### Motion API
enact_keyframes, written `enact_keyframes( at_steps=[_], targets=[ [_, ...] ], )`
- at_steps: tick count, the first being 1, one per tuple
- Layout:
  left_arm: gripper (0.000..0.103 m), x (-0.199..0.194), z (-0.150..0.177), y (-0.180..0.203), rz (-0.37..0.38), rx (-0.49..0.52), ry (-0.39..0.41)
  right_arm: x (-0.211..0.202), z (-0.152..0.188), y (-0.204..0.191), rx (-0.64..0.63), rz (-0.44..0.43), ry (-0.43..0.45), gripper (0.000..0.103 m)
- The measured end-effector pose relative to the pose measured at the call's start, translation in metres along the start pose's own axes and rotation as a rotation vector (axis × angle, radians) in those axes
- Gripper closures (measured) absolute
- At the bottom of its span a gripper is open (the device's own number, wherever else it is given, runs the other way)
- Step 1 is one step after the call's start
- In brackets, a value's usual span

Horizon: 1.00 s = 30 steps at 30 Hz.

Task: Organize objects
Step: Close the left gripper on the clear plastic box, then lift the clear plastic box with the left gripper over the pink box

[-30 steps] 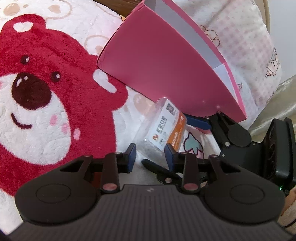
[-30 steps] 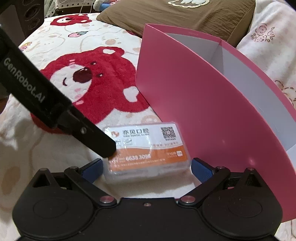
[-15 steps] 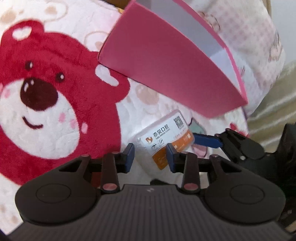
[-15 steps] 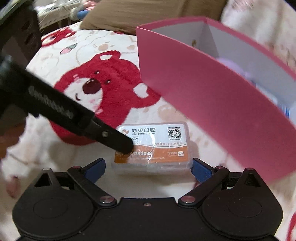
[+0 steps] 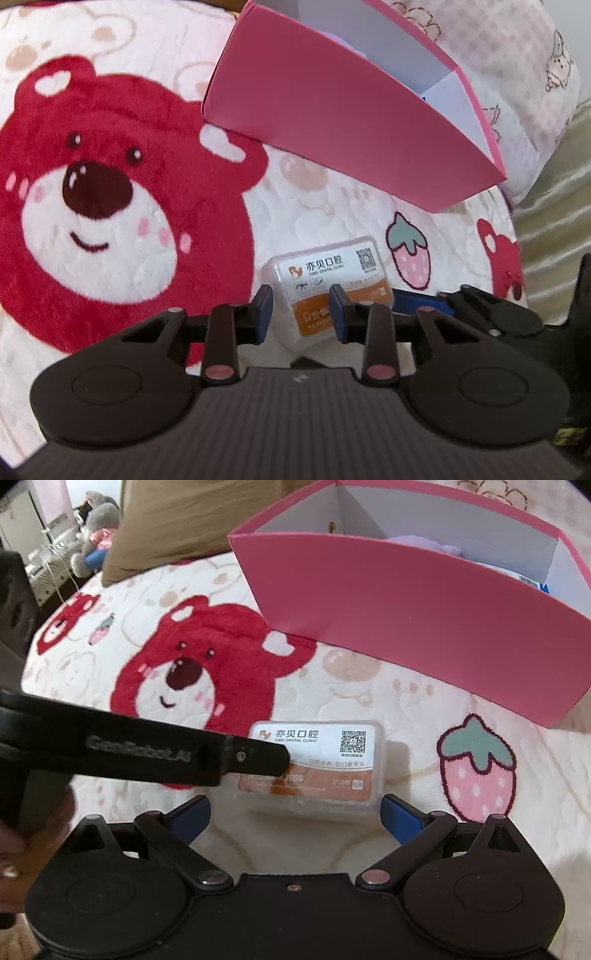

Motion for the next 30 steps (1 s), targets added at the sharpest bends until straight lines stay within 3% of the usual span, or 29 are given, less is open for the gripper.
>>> enact_keyframes(
  at_steps=[7,13,19,30],
  targets=[
    [0.074,0.001,0.001,-0.008,0.003,-0.048,0.030,0.015,-0.005,0.003,0.013,0.040,-0.012,0.008],
    [0.073,0.002,0.002,-0.009,0.018,-0.049,0.029,0.017,-0.003,0.008,-0.003,0.020,0.026,0.008],
    [0.070,0.003,0.007,-0.004,0.005,-0.030,0.043,0.017,0.005,0.011,-0.027,-0.006,0.079,0.008],
    [0.064,-0.021,0.022,0.022,-0.047,0.036,0.073,-0.004,0.017,-0.008,-0.138,0.071,0.143,0.008]
  ],
)
Point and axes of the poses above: each gripper's, at about its wrist camera, not at the fingertips, and x roughly the way its jaws point, y to its right, z to its underside, the point moved 1 cm from there along x, roughly the way its jaws point, and after that the axes turned 10 degrees about -y, right-handed, at the moved point
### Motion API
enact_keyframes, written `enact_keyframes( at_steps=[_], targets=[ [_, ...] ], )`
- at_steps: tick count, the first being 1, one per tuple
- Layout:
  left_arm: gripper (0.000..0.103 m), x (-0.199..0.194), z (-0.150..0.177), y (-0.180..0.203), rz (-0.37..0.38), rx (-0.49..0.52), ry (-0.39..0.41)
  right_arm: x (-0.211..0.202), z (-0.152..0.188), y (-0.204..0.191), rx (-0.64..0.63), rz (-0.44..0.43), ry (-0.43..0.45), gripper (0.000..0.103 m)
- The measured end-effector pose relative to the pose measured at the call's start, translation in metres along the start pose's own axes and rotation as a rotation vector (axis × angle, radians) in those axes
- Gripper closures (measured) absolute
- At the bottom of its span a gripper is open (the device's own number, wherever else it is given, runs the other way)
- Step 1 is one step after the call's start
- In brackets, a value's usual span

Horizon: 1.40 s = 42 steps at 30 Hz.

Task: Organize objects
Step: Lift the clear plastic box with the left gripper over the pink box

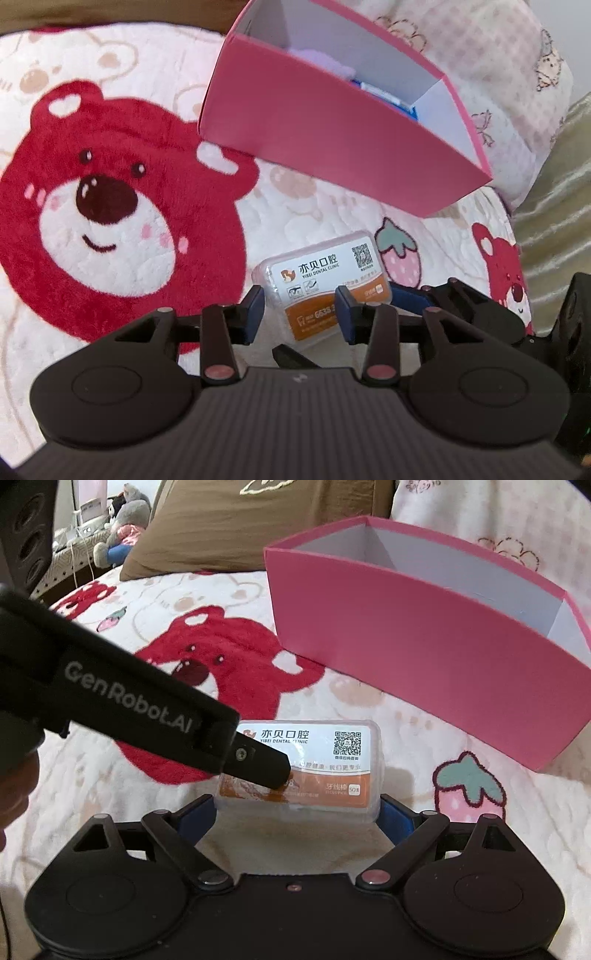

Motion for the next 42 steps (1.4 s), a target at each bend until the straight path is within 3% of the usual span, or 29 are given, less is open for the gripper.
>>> enact_keyframes(
  at_steps=[5,11,31,37,42],
  targets=[
    [0.064,-0.028,0.001,0.016,0.035,0.054,0.070,-0.015,0.000,0.002,0.031,-0.004,0.013,0.009],
    [0.064,-0.047,0.002,0.027,0.087,0.081,0.060,-0.042,0.002,0.010,0.103,-0.023,0.020,0.015],
    [0.065,-0.079,0.018,0.063,0.050,0.152,0.071,-0.112,0.011,0.001,0.015,0.027,0.101,0.018],
    [0.064,-0.092,0.010,0.080,0.009,0.186,0.087,-0.124,0.006,0.001,-0.002,0.049,0.126,0.018],
    [0.064,-0.103,-0.002,0.087,0.019,0.194,0.090,-0.137,-0.004,0.004,-0.014,0.070,0.149,0.018]
  ],
)
Point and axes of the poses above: each gripper's, at about its wrist camera, not at the fingertips, and x roughly the way its jaws point, y to its right, z to its underside, the point moved 1 cm from there along x, roughly the way its jaws point, and after that the axes turned 10 degrees about -y, right-handed, at the moved point
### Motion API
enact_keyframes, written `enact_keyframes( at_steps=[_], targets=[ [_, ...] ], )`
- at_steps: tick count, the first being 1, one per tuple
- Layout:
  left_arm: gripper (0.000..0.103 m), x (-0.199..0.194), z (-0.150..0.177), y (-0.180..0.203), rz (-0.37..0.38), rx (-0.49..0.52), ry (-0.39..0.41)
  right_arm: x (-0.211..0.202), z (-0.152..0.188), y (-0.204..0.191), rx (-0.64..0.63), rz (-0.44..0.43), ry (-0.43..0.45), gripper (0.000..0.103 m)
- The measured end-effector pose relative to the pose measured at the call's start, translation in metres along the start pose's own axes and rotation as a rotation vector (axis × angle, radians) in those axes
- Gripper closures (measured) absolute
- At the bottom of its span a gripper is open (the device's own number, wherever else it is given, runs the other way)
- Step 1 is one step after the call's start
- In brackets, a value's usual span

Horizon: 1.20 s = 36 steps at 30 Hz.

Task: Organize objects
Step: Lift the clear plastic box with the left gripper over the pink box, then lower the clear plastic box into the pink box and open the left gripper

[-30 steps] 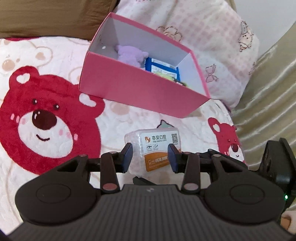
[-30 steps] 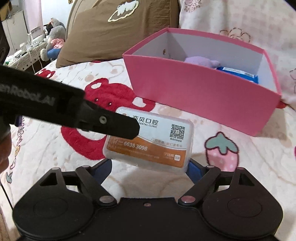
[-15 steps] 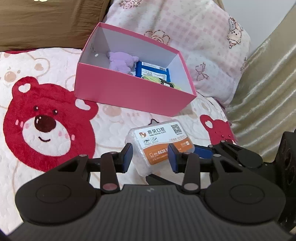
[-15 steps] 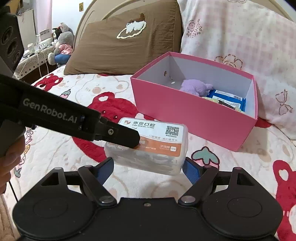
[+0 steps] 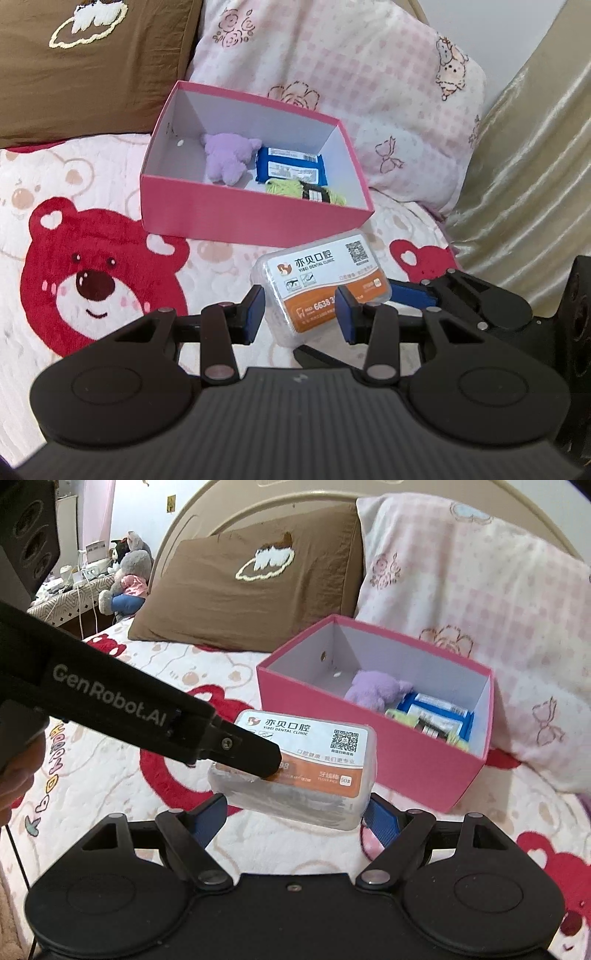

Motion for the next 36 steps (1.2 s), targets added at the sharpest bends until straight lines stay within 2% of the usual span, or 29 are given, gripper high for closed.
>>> enact_keyframes(
  at_steps=[4,9,15,19,25,29,31,36],
  targets=[
    [0.064,-0.007,-0.015,0.006,0.010,0.006,-0.006,-0.010,-0.011,0.006,-0.016,0.004,0.013,0.018],
    [0.064,-0.013,-0.036,0.021,-0.028,0.068,0.008,-0.017,-0.026,0.016,-0.018,-0.003,0.017,0.019],
    [0.064,-0.012,-0.071,0.032,-0.038,0.107,0.007,-0.021,-0.050,0.038,0.003,-0.003,0.042,0.020],
    [0.064,-0.008,-0.097,0.036,-0.049,0.120,0.016,-0.020,-0.069,0.054,0.017,0.002,0.050,0.024],
    [0.064,0.016,-0.144,0.039,-0.017,0.155,-0.008,-0.010,-0.092,0.080,-0.010,0.060,0.074,0.030],
    [0.065,0.035,-0.166,0.040,-0.033,0.147,-0.001,0.003,-0.103,0.107,0.044,0.042,0.068,0.038],
    [0.064,0.047,-0.175,0.039,-0.025,0.135,-0.009,0.010,-0.109,0.116,0.041,0.048,0.053,0.041],
    [0.064,0.073,-0.194,0.032,0.003,0.115,-0.002,0.029,-0.125,0.139,0.025,0.057,0.005,0.041]
  ],
)
Point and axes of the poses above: each gripper's, at about its wrist camera, not at the fingertips, and x roughly the way its jaws point, y to its right, z to its underside, the point moved 1 cm from there along x, roughly the way its jaws point, and after that the axes turned 10 degrees about -y, right-handed, at the moved point
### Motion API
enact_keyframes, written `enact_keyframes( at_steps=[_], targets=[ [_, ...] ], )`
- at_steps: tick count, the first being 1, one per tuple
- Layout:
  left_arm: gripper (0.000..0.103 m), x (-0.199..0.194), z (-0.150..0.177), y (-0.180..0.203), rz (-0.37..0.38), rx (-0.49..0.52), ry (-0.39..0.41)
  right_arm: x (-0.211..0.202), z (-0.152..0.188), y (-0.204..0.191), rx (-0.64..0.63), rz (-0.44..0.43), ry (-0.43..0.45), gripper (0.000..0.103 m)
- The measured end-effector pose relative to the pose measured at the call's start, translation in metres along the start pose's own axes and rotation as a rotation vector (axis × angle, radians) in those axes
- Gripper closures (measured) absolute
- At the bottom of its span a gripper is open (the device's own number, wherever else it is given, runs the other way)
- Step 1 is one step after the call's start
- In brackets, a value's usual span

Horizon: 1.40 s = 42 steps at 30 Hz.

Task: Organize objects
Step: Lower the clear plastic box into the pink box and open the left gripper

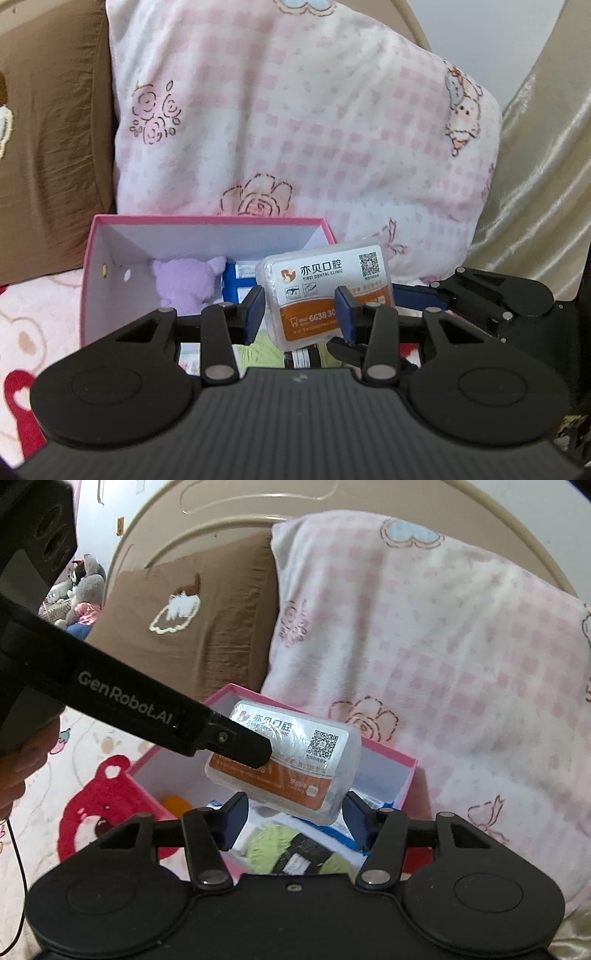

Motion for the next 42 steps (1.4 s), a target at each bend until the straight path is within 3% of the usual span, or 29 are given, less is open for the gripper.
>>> enact_keyframes(
  at_steps=[16,25,37,42],
  targets=[
    [0.064,0.093,-0.022,-0.057,0.051,-0.104,-0.093,0.094,-0.013,0.037,0.051,-0.037,-0.125,0.042],
    [0.064,0.128,-0.026,-0.087,0.033,-0.165,-0.134,0.144,-0.021,0.039,0.043,-0.040,-0.215,0.042],
    [0.064,0.151,-0.028,-0.089,-0.019,-0.211,-0.155,0.177,-0.024,0.031,0.028,0.030,-0.305,0.042],
    [0.064,0.156,-0.028,-0.090,-0.014,-0.256,-0.165,0.162,-0.023,0.024,0.042,0.090,-0.247,0.042]
  ],
)
Point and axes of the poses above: each gripper's, at about its wrist camera, not at the fingertips, and x roughly the way its jaws point, y to its right, z to its underside, the point moved 1 cm from there along x, roughly the way its jaws point, and after that the axes turned 10 degrees about -y, right-handed, at the moved point
